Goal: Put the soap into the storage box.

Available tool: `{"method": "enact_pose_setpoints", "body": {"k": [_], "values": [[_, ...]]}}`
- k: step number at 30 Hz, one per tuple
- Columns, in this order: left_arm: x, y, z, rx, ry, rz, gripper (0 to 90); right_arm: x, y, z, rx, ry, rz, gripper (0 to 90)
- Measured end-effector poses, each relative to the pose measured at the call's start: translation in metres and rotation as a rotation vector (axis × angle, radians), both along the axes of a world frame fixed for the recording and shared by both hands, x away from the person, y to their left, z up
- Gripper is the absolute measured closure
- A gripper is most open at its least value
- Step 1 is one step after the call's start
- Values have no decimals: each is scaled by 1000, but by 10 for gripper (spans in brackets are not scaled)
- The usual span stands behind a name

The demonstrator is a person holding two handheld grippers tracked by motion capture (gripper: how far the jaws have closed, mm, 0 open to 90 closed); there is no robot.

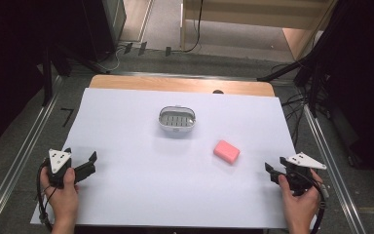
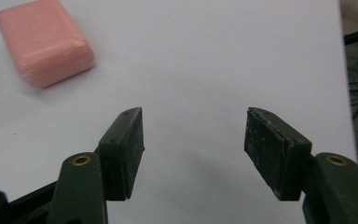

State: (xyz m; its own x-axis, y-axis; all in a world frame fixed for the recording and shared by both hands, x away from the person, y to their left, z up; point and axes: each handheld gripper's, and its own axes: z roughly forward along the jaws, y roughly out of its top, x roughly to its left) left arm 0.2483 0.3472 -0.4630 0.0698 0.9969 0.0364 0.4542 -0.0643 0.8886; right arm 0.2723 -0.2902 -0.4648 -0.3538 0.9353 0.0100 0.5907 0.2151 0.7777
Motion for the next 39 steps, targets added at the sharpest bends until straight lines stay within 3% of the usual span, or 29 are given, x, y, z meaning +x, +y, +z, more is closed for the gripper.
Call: {"method": "enact_pose_setpoints", "body": {"k": [5, 9, 13, 17, 18, 27, 31, 39], "values": [[0, -1, 0, 5, -2, 2, 147, 9, 15, 3, -53, 67, 55, 257], [0, -1, 0, 10, 0, -2, 147, 19, 24, 4, -88, 121, 87, 273], [0, -1, 0, 10, -3, -2, 147, 28, 33, 6, -140, 153, 136, 213], [0, -1, 0, 11, 0, -3, 147, 35, 38, 10, -152, 164, 168, 221], [0, -1, 0, 11, 0, -3, 147, 39, 41, 13, -156, 173, 189, 260], [0, -1, 0, 13, 1, -4, 147, 52, 48, 22, -182, 227, 257, 265], [0, -2, 0, 20, 2, -5, 147, 59, 55, 24, -206, 281, 304, 282], [0, -2, 0, 23, 2, -7, 147, 69, 70, 28, -252, 332, 350, 285]]}}
